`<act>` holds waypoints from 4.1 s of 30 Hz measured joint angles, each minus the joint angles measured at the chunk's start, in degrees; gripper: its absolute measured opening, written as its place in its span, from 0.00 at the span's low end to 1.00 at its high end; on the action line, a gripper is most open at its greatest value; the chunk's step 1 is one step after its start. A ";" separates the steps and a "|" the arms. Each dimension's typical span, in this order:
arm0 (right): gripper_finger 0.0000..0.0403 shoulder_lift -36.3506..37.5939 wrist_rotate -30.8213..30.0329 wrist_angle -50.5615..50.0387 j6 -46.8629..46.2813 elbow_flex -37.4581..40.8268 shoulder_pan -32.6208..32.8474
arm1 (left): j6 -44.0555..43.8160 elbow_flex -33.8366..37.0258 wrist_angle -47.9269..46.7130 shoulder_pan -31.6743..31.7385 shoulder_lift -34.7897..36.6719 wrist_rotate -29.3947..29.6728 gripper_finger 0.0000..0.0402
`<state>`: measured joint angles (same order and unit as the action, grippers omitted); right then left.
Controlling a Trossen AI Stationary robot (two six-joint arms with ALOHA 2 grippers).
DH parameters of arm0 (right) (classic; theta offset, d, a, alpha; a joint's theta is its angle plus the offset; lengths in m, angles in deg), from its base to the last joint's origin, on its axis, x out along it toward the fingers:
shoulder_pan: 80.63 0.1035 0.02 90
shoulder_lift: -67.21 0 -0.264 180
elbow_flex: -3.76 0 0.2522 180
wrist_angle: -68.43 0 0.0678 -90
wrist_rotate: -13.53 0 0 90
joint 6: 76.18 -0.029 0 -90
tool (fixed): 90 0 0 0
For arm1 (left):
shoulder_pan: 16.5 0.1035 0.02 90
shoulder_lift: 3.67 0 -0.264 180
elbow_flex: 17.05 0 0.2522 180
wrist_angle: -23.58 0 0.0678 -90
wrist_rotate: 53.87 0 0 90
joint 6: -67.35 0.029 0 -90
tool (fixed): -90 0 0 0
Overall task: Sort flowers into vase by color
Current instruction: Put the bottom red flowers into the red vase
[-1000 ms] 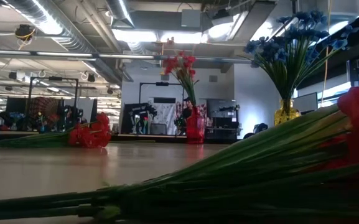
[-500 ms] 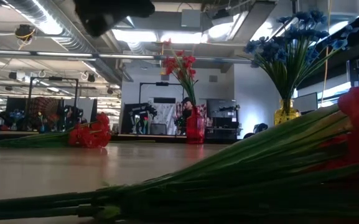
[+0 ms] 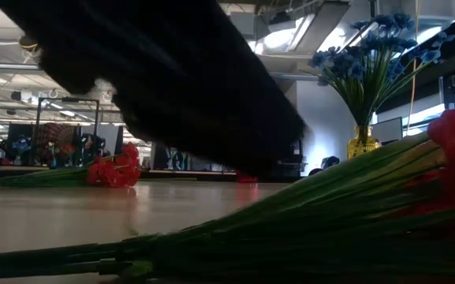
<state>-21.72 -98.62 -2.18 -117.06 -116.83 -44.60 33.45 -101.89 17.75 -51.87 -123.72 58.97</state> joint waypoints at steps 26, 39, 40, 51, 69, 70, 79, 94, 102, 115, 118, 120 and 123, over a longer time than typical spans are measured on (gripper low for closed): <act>0.74 5.41 -6.43 -3.21 3.54 -0.02 0.91 | -0.95 -0.17 -2.80 6.50 2.54 4.96 0.06; 0.74 13.01 -4.80 2.12 24.01 -0.04 -14.59 | 25.19 -0.34 -2.82 21.96 33.33 13.73 0.05; 0.74 13.56 -3.67 4.19 27.72 -0.04 -16.71 | 26.97 -0.34 -1.83 23.93 35.41 13.46 0.05; 0.74 14.27 23.55 27.88 43.05 -0.11 -47.79 | 32.50 -0.34 20.13 48.99 45.73 -15.94 0.04; 0.74 -4.68 40.74 57.39 25.87 -0.04 -57.76 | 21.96 -0.34 27.91 58.67 40.70 -32.38 0.04; 0.74 -5.47 40.89 58.65 24.60 -0.03 -57.55 | 21.90 -0.34 27.32 58.67 40.67 -33.39 0.04; 0.45 -7.38 41.20 62.80 23.14 -0.02 -57.02 | 20.75 -0.34 26.39 58.72 40.63 -36.12 0.10; 0.02 -6.57 37.11 58.15 27.26 -0.02 -61.17 | 23.38 -0.34 5.67 66.41 47.49 -44.47 0.34; 0.02 -6.16 28.52 53.88 31.43 -0.04 -69.35 | 31.00 -0.36 -15.54 68.90 56.96 -37.67 0.35; 0.02 -6.30 18.59 60.68 33.82 14.06 -76.86 | 28.42 -0.36 -23.90 66.73 58.94 -35.25 0.33; 0.01 -6.27 17.71 69.15 33.79 19.38 -77.50 | 28.44 -0.36 -23.95 66.13 58.93 -33.81 0.33; 0.01 -6.36 16.21 73.08 33.46 22.46 -77.44 | 28.40 -0.36 -23.95 65.89 58.93 -32.94 0.33; 0.01 -6.90 16.10 75.58 31.95 25.44 -77.33 | 27.76 -0.36 -23.93 65.68 58.93 -32.34 0.33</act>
<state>-28.61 -82.52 73.41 -85.11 -91.38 -121.93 61.21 -102.25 -6.17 13.81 -64.79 26.63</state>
